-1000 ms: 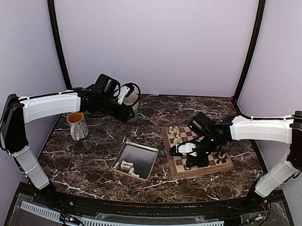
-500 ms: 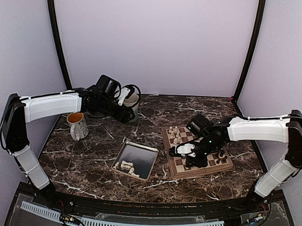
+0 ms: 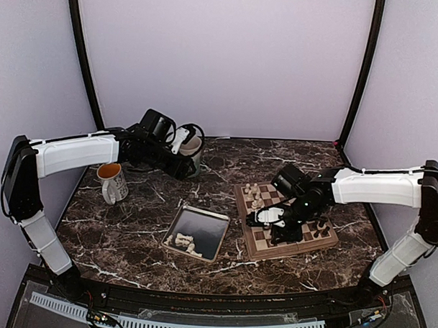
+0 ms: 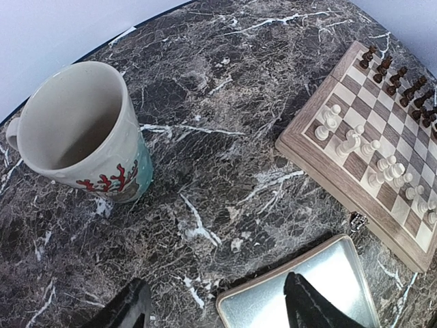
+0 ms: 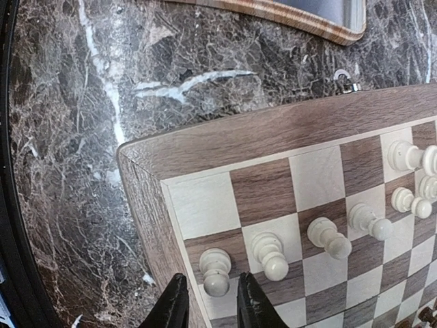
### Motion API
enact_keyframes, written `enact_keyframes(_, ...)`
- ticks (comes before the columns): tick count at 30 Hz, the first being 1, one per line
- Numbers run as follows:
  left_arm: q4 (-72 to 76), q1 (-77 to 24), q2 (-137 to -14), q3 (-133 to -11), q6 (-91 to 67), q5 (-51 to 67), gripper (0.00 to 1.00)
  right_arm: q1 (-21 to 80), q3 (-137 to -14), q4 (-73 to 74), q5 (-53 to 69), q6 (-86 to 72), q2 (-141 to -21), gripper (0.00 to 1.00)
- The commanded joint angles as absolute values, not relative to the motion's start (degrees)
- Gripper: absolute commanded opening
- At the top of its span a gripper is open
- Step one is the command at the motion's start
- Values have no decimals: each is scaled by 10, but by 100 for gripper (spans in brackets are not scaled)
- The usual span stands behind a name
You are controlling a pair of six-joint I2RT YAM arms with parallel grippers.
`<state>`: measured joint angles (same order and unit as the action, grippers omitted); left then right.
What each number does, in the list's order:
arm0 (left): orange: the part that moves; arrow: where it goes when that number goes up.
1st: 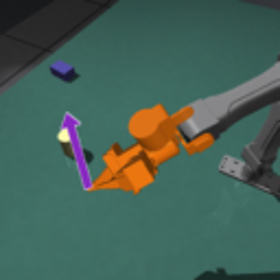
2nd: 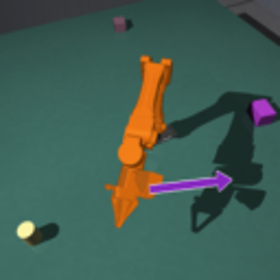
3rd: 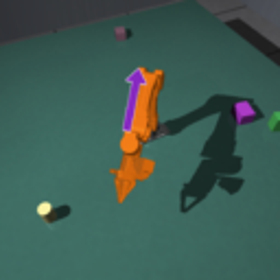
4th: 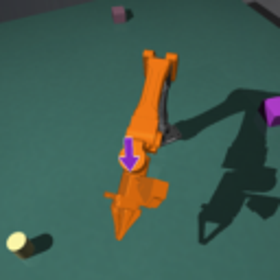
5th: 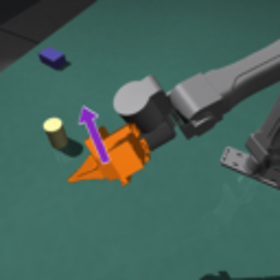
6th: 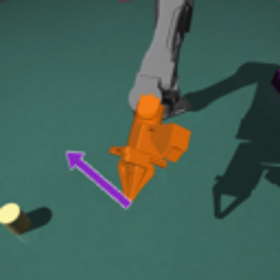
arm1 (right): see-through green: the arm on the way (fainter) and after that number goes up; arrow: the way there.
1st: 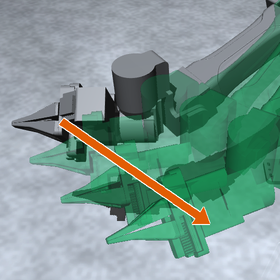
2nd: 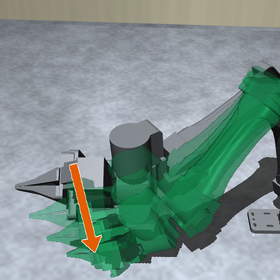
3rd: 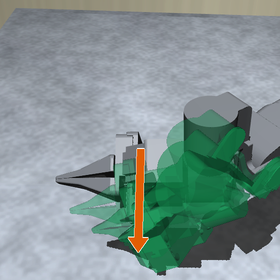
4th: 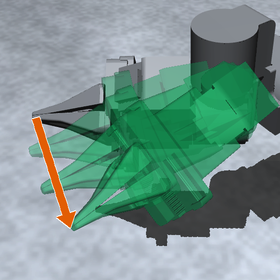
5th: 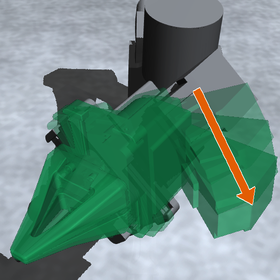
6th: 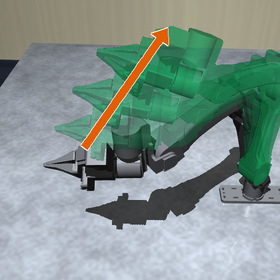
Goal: Set up the chess pieces on the board
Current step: Place the pawn at h2, then pick up the chess pile from the storage box.
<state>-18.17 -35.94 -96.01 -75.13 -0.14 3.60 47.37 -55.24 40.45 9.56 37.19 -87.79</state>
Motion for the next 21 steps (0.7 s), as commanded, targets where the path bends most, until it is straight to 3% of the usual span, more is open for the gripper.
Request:
enact_keyframes(1, -206, -358, -961, -777, -5, 11, 70, 473, -595, 437, 108, 363, -838, 26)
enact_keyframes(8, -275, -372, -960, -816, -38, -43, 63, 400, -604, 412, 172, 346, -789, 28)
enact_keyframes(15, -361, -386, -926, -763, -81, 30, 54, 325, -556, 323, 242, 311, -760, 28)
enact_keyframes(21, -437, -473, -945, -719, 54, 43, 47, 305, -523, 289, 259, 311, -746, 29)
